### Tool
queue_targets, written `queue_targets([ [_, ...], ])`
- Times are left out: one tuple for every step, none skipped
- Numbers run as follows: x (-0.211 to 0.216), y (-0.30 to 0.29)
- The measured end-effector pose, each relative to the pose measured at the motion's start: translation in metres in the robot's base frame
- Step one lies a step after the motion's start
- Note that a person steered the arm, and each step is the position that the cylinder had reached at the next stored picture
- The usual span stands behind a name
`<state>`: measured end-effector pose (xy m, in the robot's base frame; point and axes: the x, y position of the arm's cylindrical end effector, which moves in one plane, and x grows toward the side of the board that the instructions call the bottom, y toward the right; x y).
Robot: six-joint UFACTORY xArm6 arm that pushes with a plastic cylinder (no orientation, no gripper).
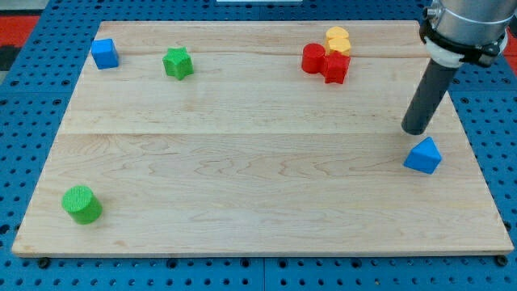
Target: Push the blue triangle towards the bottom right of the board
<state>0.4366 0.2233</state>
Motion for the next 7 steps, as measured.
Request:
queue_targets([
  [0.020, 0.012],
  [0.043, 0.022],
  [0.056, 0.003],
  [0.047, 0.005],
  [0.045, -0.019],
  [0.050, -0.026],
  [0.065, -0.026],
])
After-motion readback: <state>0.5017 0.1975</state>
